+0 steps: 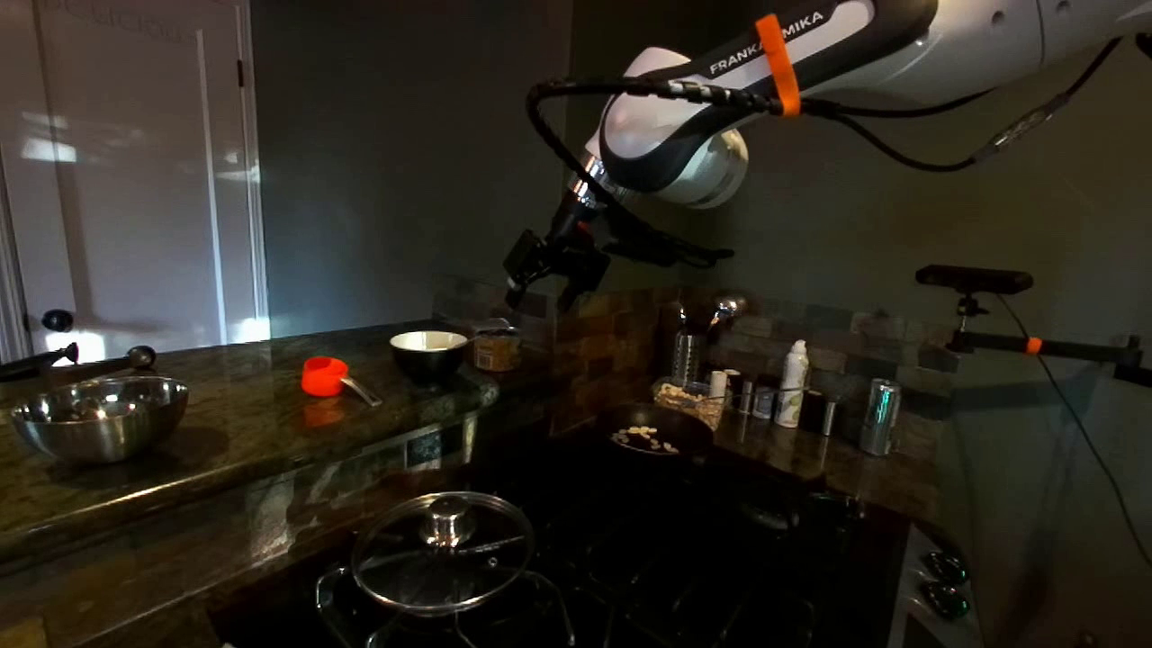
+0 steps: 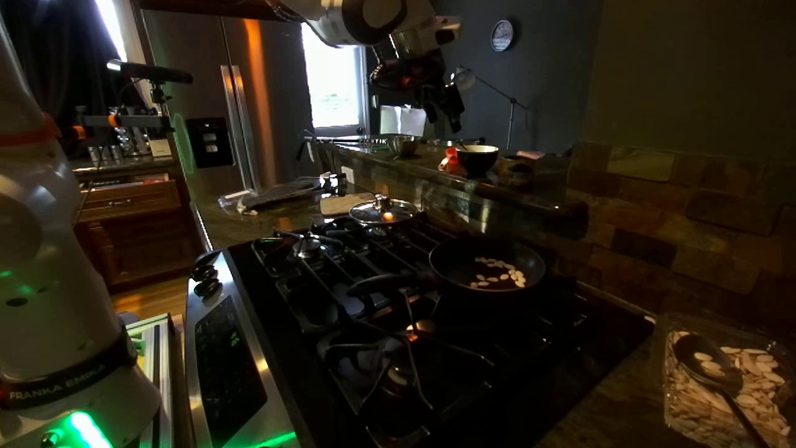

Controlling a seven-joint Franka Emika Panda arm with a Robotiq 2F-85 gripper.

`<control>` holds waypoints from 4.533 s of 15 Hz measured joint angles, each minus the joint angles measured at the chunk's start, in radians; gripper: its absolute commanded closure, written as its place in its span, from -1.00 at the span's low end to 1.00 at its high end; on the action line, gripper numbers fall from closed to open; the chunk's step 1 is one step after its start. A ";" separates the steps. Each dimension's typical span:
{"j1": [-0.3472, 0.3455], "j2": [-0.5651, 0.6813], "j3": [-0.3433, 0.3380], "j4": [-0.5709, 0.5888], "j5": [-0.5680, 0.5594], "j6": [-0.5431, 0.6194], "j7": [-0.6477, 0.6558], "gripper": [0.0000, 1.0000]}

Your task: Take the black bowl off of the top

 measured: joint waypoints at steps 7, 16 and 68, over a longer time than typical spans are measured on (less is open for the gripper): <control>-0.020 0.051 -0.007 0.066 -0.008 0.001 0.227 -1.00; -0.002 0.323 -0.011 0.432 0.056 -0.106 0.512 -1.00; 0.025 0.580 -0.023 0.723 0.122 -0.327 0.705 0.96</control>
